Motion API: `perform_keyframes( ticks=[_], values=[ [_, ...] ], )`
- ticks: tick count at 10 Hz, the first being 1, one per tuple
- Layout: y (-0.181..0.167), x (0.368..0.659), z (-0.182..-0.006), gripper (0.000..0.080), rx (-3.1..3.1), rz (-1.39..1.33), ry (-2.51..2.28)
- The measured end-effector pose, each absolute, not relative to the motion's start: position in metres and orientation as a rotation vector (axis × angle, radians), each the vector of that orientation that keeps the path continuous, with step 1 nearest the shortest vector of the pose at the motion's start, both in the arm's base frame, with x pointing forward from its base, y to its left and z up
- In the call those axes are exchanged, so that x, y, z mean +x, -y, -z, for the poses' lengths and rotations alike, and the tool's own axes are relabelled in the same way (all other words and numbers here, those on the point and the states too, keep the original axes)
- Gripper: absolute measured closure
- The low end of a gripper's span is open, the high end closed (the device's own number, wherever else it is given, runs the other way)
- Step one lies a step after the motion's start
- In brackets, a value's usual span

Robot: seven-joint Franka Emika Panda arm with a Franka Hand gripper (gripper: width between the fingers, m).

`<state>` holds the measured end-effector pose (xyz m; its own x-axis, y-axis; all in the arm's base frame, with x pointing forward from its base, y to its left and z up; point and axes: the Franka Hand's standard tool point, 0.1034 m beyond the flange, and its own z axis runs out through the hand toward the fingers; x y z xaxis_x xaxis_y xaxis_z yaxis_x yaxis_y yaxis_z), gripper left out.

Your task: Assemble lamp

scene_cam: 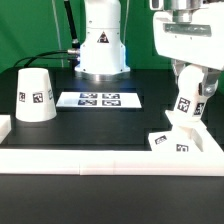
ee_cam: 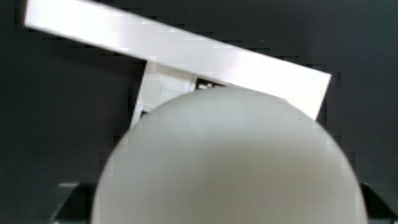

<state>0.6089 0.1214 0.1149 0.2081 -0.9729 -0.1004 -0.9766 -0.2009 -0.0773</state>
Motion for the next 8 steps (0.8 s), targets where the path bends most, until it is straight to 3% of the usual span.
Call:
perform_keyframes(
  ticks=[3, 4, 8],
  values=[
    [-0.1274, 0.6085, -0.1146, 0.0222, -2.210, -0.080, -2.030],
    [-0.1260, 0.6081, -0.1134, 0.0130, -2.262, -0.079, -1.976],
    [-0.1176, 0.6075, -0.1109, 0.0101, -2.414, -0.066, -1.798]
  ],
)
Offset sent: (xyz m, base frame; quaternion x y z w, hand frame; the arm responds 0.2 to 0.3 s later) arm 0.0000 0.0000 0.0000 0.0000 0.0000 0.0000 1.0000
